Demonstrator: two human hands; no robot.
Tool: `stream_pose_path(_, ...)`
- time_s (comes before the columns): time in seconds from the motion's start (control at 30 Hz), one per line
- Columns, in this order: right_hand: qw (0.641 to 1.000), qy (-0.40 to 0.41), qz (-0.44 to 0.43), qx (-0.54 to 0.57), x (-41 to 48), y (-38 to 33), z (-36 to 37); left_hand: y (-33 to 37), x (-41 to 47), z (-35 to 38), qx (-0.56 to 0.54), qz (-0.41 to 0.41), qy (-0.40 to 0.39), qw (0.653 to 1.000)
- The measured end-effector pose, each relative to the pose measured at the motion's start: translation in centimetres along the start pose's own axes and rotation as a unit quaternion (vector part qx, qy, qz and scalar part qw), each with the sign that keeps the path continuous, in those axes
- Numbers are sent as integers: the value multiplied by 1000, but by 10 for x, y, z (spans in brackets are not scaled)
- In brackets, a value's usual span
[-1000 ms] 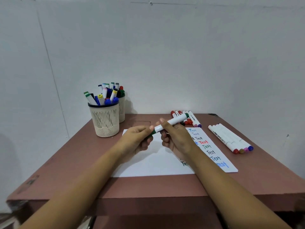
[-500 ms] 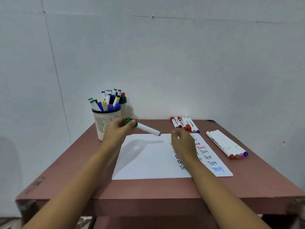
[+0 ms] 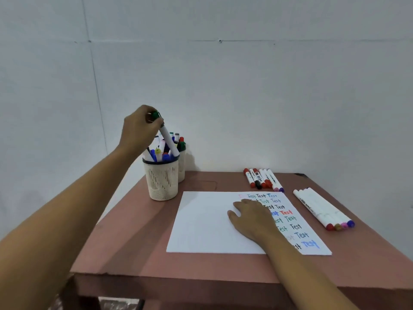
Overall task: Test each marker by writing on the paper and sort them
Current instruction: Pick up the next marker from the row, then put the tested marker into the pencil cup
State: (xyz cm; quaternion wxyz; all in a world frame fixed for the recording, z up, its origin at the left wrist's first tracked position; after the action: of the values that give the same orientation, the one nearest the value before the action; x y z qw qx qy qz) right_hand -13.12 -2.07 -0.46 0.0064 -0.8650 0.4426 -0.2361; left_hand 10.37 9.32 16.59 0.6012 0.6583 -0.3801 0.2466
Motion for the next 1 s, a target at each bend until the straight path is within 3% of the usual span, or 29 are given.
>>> stream_pose_path(0.13, 1000, -4, -1, -4, 1, 0, 1, -1, 24, -4, 21, 26, 18, 999)
stream_pose_path(0.37, 1000, -10, 3, -3, 0, 0, -1, -31, 14, 14, 123, 36, -121, 984)
stream_pose_path(0.43, 1000, -11, 2, -6, 0, -1, -2, -38, 11, 17, 176, 39, -170, 969)
stream_pose_path(0.57, 1000, -9, 4, -5, 0, -1, -3, -48, 6, 20, 339, 80, -238, 907)
stream_pose_path(0.7, 1000, -10, 6, -8, 1, -1, -2, -51, 5, 19, 329, 78, -257, 905)
stream_pose_path(0.83, 1000, -4, 10, 4, -1, -2, -5, -40, 3, 21, 226, 33, -195, 954)
stream_pose_path(1.0, 1000, -4, 16, 18, -1, -2, -7, -3, -17, 31, 109, 188, -92, 972)
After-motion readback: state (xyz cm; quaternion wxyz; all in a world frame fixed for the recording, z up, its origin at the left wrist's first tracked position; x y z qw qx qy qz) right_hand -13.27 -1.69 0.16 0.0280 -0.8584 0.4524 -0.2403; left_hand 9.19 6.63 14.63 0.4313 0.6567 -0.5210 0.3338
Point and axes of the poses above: each hand's wrist, its own x-axis towards the middle knuckle, its own z-axis out of the palm, y = z × x, the point moved 1 cm from there along x, towards the middle knuckle, and after that the axes turned 12 degrees about y, right-handed, at the moved point
